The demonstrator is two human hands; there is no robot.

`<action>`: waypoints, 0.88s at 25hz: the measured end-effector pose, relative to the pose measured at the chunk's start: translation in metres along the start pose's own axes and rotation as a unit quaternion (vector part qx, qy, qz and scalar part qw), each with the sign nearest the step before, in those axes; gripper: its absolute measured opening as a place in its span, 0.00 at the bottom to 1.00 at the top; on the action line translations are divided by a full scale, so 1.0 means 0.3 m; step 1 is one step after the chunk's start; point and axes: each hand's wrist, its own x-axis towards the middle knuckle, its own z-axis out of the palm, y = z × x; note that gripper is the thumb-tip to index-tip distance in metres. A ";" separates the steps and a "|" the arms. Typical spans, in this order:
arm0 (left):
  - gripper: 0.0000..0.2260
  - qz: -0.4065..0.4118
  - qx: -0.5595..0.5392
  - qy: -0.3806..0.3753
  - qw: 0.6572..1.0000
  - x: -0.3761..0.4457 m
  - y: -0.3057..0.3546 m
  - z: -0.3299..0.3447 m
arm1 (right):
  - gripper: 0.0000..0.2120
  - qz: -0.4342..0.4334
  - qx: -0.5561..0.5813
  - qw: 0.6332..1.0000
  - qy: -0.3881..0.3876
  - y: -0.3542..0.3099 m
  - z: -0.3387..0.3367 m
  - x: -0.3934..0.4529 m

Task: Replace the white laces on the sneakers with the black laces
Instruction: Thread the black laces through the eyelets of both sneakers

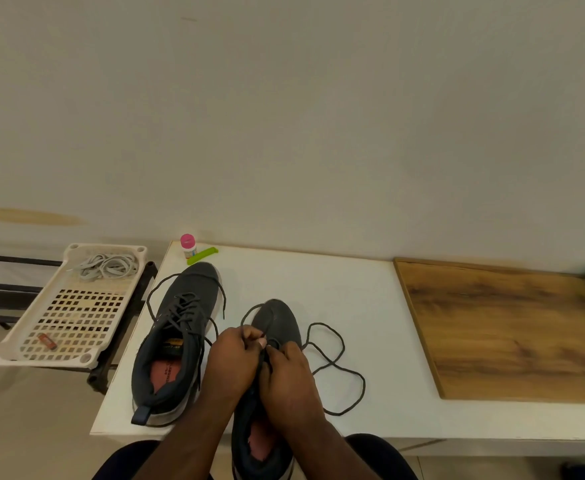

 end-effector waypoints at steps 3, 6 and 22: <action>0.03 0.054 -0.067 0.097 0.992 -0.004 0.069 -0.022 | 0.15 0.000 0.005 1.000 0.001 0.005 -0.002 0.002; 0.01 0.087 -0.082 0.136 0.983 -0.010 0.087 -0.038 | 0.17 0.005 0.000 1.000 -0.004 0.010 0.004 0.006; 0.14 0.044 0.006 0.046 0.998 0.006 0.052 0.021 | 0.15 0.011 0.015 1.000 -0.004 0.016 0.026 0.011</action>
